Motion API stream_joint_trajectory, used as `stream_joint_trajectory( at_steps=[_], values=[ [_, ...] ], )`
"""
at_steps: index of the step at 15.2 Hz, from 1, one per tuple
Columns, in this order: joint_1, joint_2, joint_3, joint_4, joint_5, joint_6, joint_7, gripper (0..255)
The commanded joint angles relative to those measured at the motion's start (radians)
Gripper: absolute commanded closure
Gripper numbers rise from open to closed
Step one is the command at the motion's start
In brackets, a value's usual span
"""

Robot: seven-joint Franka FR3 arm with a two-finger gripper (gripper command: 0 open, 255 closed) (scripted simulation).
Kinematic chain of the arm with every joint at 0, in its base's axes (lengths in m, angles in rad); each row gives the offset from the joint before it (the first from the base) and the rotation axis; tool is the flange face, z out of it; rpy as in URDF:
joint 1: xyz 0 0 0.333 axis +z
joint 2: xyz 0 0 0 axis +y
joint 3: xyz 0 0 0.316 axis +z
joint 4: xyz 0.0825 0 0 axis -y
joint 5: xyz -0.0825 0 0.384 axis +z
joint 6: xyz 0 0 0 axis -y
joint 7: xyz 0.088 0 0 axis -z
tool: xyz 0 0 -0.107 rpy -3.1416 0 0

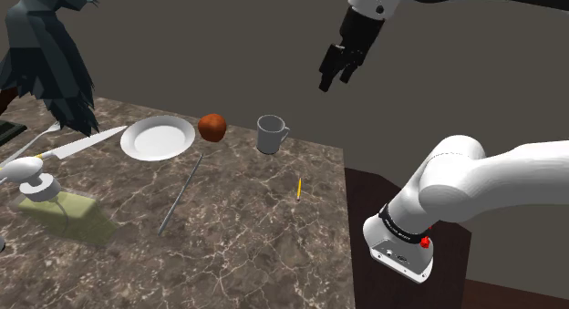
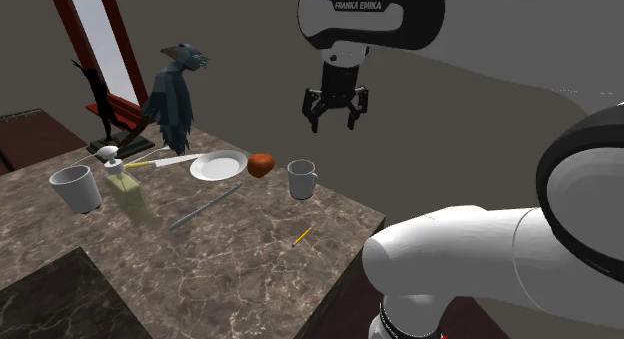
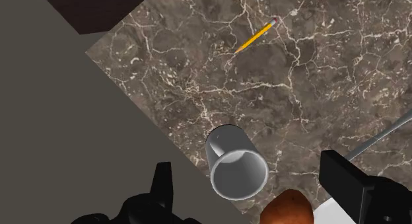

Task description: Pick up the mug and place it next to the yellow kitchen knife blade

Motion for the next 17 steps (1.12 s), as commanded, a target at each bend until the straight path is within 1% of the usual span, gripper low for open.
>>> stream_joint_trajectory(
  at_steps=[1, 6, 10, 14, 17],
  values=[
    [0.0, 0.0, 0.0, 0.0, 0.0, 0.0, 0.0, 0],
    [0.0, 0.148, 0.072, -0.017, 0.004, 0.147, 0.069, 0],
    [-0.006, 0.287, 0.128, -0.005, -0.008, 0.258, 0.131, 0],
    [-0.018, 0.44, 0.18, 0.029, -0.041, 0.357, 0.202, 0],
    [-0.028, 0.563, 0.215, 0.069, -0.082, 0.421, 0.263, 0]
  ],
)
